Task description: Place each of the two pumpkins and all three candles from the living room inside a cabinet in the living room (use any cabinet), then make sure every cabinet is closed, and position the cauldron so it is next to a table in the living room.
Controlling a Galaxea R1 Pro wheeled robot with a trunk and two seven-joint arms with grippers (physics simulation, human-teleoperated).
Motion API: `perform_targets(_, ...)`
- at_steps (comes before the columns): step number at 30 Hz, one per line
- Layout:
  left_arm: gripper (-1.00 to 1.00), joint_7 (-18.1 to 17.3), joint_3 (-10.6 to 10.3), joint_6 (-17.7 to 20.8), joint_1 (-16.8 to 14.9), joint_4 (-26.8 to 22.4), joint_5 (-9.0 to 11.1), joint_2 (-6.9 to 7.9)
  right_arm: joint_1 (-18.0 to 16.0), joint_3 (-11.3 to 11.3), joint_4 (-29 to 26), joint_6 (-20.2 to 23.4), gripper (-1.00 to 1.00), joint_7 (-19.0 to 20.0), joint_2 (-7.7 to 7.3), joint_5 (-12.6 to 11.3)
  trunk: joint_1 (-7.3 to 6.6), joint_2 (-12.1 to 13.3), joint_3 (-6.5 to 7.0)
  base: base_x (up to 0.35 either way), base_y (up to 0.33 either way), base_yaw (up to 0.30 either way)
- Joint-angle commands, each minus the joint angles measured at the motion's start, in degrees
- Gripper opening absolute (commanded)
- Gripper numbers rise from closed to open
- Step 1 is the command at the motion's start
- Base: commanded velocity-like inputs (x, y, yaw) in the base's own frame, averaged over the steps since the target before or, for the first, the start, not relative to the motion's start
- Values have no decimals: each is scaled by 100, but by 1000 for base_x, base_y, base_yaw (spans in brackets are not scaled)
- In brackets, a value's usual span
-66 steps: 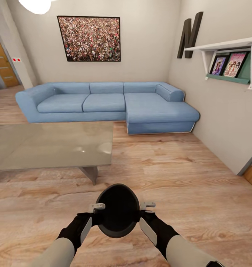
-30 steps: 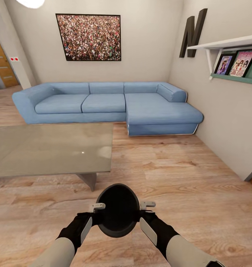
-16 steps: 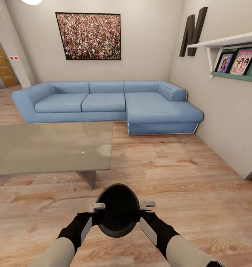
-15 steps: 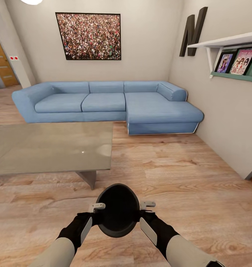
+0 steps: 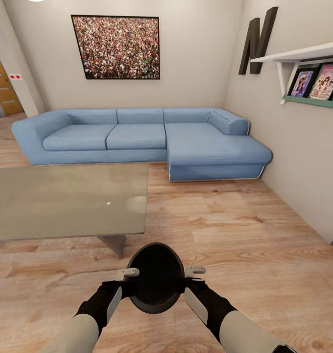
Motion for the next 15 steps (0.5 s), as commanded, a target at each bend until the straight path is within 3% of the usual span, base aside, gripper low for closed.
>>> perform_targets(1, -100, -2, 81, 32, -4, 18, 144, -5, 2, 336, -18, -297, -100, 131, 26, 8, -1, 0, 1, 36, 0, 0)
perform_targets(11, -100, -2, 81, 32, -3, 18, 144, -5, 2, 336, -18, -297, -100, 132, 26, 8, -1, 0, 1, 5, 0, 0)
perform_targets(15, -100, -2, 81, 32, -4, 18, 145, -5, 2, 336, -18, -297, -100, 131, 26, 8, 87, -161, -71, 0, 0, 0)
